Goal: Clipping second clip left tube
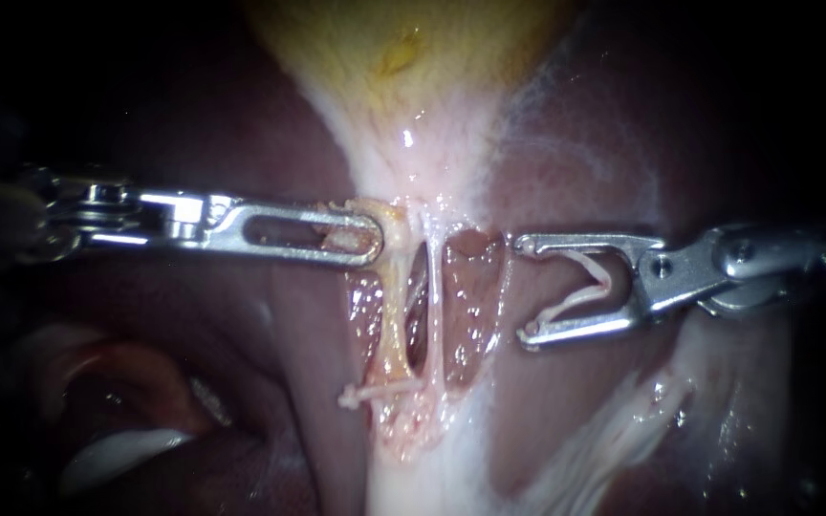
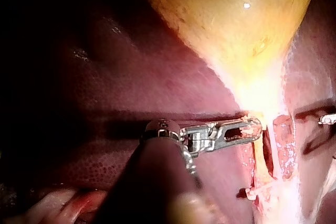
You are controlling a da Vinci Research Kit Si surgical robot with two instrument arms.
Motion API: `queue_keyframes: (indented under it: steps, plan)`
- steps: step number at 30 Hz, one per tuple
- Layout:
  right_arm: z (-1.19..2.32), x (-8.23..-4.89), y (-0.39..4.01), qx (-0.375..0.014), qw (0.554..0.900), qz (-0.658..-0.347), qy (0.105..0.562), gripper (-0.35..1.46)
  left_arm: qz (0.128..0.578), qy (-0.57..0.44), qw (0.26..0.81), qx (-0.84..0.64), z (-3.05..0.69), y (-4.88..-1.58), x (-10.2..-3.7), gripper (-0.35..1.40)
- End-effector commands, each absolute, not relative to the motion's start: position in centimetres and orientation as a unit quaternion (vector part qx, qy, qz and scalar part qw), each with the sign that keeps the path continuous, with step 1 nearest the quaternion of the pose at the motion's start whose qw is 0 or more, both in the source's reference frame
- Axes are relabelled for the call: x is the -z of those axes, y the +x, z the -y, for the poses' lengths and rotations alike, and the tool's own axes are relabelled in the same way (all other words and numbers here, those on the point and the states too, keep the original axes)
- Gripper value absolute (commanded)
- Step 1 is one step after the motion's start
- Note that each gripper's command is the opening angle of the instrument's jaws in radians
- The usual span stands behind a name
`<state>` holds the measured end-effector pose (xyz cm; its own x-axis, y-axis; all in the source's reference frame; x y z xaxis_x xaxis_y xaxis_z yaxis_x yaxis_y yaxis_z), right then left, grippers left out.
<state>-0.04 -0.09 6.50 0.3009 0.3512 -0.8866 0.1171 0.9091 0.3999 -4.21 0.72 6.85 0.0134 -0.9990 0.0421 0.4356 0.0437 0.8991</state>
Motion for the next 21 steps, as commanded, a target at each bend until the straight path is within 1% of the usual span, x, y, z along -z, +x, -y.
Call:
queue_keyframes:
  steps: [1,5,14,21]
  plan:
    - [0.09,-6.5,-0.05,-0.075,0.781,-0.587,0.2,0.5,0.386,0.366,0.611,0.587,-0.72,-4.2,-6.84,-0.35]
    - [0.09,-6.5,-0.04,-0.075,0.781,-0.587,0.2,0.5,0.384,0.369,0.61,0.587,-0.75,-4.14,-6.75,-0.35]
    - [0.09,-6.5,-0.03,-0.074,0.781,-0.587,0.201,0.5,0.385,0.372,0.603,0.592,-0.8,-3.89,-6.26,-0.35]
    - [0.12,-6.51,0.03,-0.073,0.78,-0.588,0.202,0.5,0.387,0.372,0.6,0.594,-0.76,-3.91,-6.13,-0.35]
